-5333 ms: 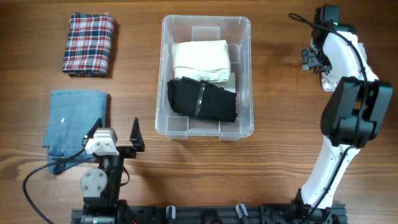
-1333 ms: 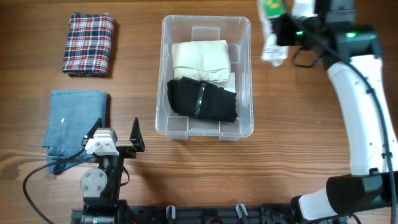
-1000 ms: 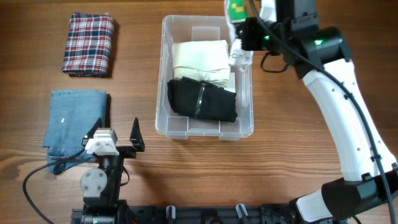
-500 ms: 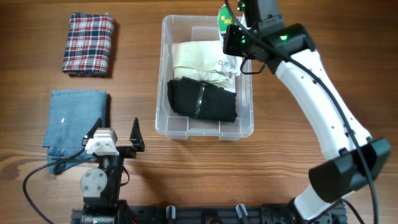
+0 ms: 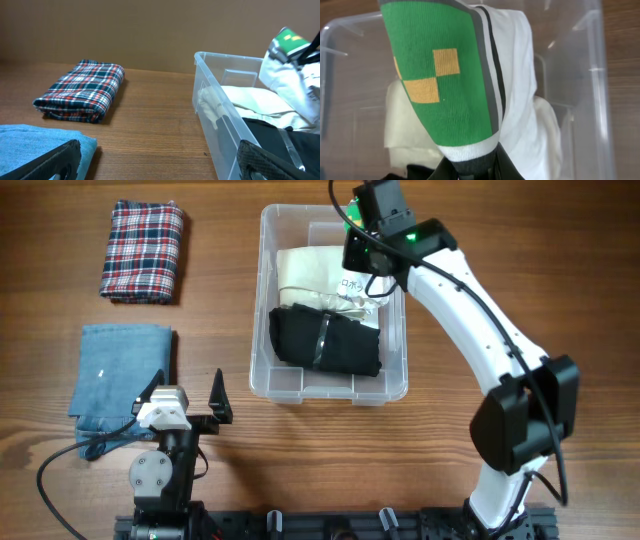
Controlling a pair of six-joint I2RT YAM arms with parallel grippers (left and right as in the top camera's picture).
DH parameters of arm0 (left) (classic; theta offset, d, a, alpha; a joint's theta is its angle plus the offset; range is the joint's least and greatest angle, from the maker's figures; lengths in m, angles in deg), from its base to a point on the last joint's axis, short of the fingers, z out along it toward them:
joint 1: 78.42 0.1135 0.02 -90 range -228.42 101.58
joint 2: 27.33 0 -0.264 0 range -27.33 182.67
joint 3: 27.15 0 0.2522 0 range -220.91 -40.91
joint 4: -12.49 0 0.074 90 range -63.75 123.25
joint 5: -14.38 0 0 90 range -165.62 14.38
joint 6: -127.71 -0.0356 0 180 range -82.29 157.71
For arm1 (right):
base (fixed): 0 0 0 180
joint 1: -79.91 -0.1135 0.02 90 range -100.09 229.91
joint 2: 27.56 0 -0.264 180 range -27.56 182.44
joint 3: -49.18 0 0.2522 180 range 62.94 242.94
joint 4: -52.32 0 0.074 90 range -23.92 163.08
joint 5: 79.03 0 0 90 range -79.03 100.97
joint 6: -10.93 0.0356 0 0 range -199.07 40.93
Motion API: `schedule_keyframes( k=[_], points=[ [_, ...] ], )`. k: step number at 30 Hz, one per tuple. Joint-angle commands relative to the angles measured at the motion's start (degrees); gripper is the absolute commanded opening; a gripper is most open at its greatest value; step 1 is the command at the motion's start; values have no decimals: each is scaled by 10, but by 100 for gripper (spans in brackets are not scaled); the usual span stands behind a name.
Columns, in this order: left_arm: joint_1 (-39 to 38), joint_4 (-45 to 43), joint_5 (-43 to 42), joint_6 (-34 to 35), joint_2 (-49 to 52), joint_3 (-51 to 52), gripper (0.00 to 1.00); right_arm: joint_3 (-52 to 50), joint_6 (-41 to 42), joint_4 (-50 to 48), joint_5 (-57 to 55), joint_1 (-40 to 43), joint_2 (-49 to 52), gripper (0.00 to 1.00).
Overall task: Pack container
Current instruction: 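Lower the white garment into the bin's upper part and press it down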
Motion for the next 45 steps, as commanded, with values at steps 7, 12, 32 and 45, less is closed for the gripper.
schedule_keyframes(
  k=[7,12,32,45],
  points=[
    [3,3,3,-9,-4,1,100,3,6,-63,46,-26,15,10],
    [3,3,3,-9,-4,1,100,3,6,-69,46,-37,15,19],
    [3,3,3,-9,-4,1,100,4,-7,-72,65,-45,14,48],
    [3,3,3,-9,-4,1,100,5,-9,-93,-24,-41,14,26]
  ],
)
